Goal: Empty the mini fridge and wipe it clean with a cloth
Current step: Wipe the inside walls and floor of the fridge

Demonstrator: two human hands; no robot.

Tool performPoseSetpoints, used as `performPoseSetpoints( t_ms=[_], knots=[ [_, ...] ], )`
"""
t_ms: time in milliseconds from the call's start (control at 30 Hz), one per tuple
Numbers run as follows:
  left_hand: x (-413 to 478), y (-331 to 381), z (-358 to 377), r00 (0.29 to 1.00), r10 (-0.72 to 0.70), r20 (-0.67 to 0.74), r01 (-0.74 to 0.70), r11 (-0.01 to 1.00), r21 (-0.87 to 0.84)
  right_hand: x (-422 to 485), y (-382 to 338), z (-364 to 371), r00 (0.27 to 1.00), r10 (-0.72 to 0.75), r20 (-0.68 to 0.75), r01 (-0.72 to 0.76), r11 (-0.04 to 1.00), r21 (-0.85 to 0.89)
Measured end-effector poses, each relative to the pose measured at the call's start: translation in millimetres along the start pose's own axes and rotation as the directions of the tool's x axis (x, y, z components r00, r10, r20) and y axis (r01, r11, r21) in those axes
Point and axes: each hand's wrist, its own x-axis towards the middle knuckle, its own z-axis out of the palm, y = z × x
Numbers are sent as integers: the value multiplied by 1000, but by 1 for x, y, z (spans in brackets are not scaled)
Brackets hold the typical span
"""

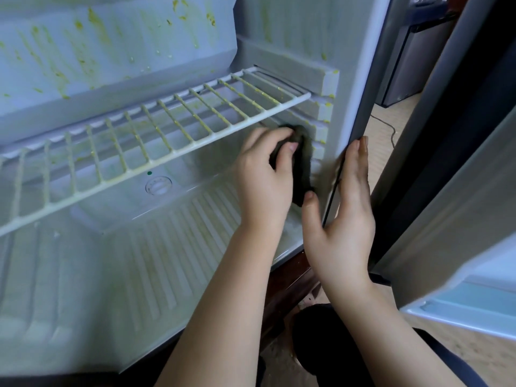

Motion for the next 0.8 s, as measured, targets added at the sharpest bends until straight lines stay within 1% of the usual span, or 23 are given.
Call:
performPoseSetpoints(
  t_ms=[67,167,267,333,400,467,533,567,667,700,733,800],
  knots=[
    [-6,7,-2,999,37,40,-36,999,-24,-1,-1,0,1000,13,-5,-13,1000,-1],
    [-12,7,-2,997,49,66,-44,996,-77,-1,-2,-1,1000,9,-10,-8,1000,10],
    [-22,6,1,990,37,139,-21,993,-114,-1,-2,-2,1000,9,-18,-9,1000,26],
    [-26,5,3,988,7,155,12,993,-117,-1,-1,-3,1000,20,-24,-19,999,40],
    [-25,1,2,983,-21,185,41,993,-110,-1,-2,-3,999,30,-27,-28,997,69],
    [-24,-5,-3,953,-45,300,70,995,-73,-2,-3,-3,999,27,-33,-24,996,88],
    [-27,-11,-9,900,-92,426,99,995,5,-2,-2,-3,999,21,-36,-17,996,90],
    [-29,-13,-13,888,-118,445,114,993,35,-2,-2,-4,999,16,-34,-13,996,89],
    [-22,-13,-24,900,-183,396,185,982,33,-4,-5,-6,997,24,-67,-16,993,118],
    [-18,-11,-29,902,-195,384,201,979,25,-6,-7,-6,995,1,-104,12,993,120],
    [-13,-10,-33,903,-198,381,208,978,15,-8,-9,-7,988,-54,-147,69,993,95],
    [-5,-8,-44,898,-197,393,232,972,-41,-12,-13,-7,963,-204,-175,209,978,11]
  ],
)
